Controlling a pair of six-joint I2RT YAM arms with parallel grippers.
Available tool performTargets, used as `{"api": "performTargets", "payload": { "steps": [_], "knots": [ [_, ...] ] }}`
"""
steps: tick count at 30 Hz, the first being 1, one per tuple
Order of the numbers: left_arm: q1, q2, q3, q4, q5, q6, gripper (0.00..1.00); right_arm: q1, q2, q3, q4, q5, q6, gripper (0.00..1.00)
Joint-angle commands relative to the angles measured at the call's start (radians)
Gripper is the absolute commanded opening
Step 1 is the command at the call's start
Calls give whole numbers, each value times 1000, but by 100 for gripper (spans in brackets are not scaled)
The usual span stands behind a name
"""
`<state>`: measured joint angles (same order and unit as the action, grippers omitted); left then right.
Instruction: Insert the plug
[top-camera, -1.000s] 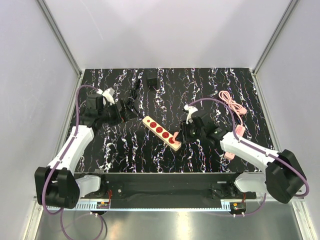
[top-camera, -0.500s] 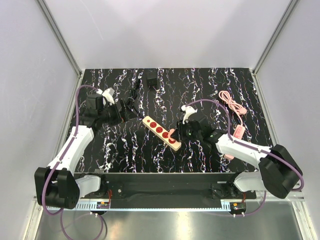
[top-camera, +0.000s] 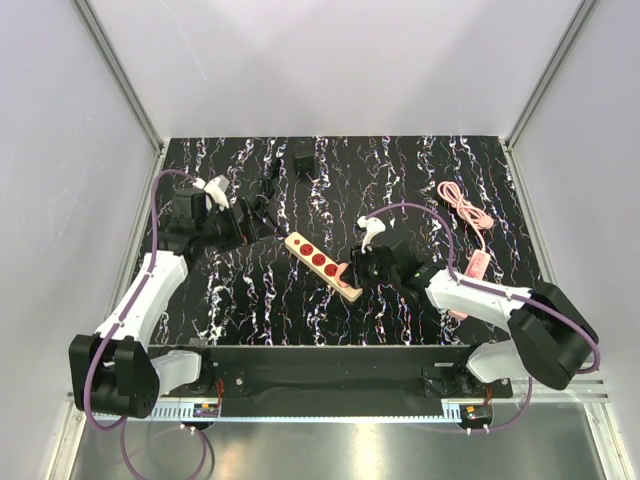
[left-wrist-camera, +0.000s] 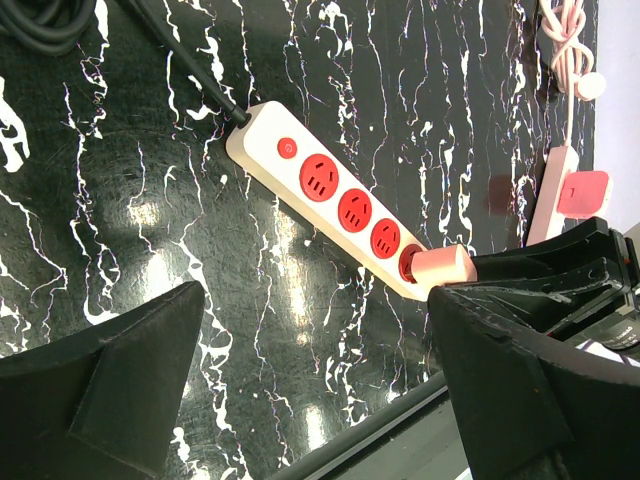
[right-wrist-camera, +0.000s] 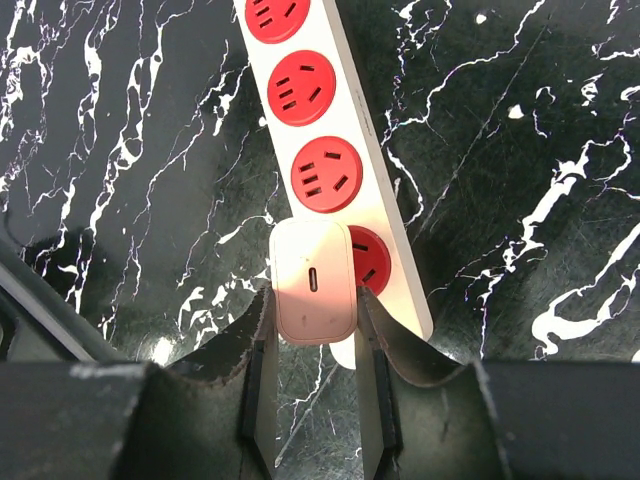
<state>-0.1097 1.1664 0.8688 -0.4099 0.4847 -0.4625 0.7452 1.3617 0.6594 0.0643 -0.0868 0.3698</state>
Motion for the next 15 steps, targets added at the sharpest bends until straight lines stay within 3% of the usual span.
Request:
{"api": "performTargets", "payload": {
  "steps": [1,8,15],
  "knots": [
    [1,-22,-4,33,-9,18,99,19,-1,-4,17,73,-23,0],
    [1,-22,-4,34,-6,19,99,22,-27,-6,-12,122,-54,0],
    [1,-24,-7,33,-9,19,99,23,-27,-21,-26,55,-60,0]
  ]
}}
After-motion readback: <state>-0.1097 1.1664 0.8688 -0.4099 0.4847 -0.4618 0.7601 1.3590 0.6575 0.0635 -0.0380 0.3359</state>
